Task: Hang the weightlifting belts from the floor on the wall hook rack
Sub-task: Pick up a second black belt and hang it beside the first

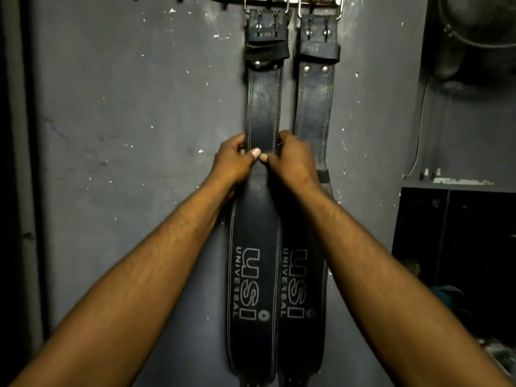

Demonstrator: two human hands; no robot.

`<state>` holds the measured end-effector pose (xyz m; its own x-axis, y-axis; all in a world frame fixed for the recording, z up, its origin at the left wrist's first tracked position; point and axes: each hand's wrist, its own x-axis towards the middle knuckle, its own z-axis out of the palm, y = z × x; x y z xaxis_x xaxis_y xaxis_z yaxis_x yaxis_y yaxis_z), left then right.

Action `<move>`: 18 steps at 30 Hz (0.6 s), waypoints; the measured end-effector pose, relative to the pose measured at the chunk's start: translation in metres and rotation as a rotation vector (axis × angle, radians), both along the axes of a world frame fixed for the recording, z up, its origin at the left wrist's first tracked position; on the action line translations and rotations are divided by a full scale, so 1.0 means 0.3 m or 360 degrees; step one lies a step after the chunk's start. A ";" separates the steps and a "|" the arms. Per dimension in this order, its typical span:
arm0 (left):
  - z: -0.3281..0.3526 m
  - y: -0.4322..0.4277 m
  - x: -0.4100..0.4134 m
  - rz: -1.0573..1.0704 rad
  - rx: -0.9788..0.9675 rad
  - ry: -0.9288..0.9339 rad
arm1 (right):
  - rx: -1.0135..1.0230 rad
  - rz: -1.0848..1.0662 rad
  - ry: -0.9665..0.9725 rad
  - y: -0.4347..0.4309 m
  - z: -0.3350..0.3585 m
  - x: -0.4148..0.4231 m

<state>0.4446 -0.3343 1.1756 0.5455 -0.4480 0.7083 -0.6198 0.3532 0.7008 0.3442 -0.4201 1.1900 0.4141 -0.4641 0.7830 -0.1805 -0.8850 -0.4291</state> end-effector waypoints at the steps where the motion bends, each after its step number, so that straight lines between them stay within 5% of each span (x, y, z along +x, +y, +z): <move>1: -0.011 0.012 -0.010 -0.0041 0.0004 0.0019 | -0.0080 -0.0019 -0.0047 0.012 -0.030 0.001; 5: -0.107 0.052 -0.022 -0.0272 0.0071 0.0166 | -0.0492 0.0056 -0.0279 0.058 -0.173 -0.029; 8: -0.174 0.069 -0.019 -0.0441 0.0179 0.0383 | -0.0485 0.0091 -0.0350 0.079 -0.277 -0.039; 13: -0.211 0.076 -0.027 -0.0508 0.0225 0.0502 | 0.0110 0.0155 -0.0562 0.088 -0.386 -0.033; 18: -0.227 0.053 -0.039 -0.0178 0.0093 0.0387 | 0.0785 0.0212 -0.0287 0.052 -0.367 -0.020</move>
<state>0.4329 -0.3183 1.1075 0.6411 -0.5516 0.5337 -0.3903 0.3645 0.8455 0.3382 -0.4046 1.0800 0.3734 -0.7474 0.5495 0.0345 -0.5807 -0.8134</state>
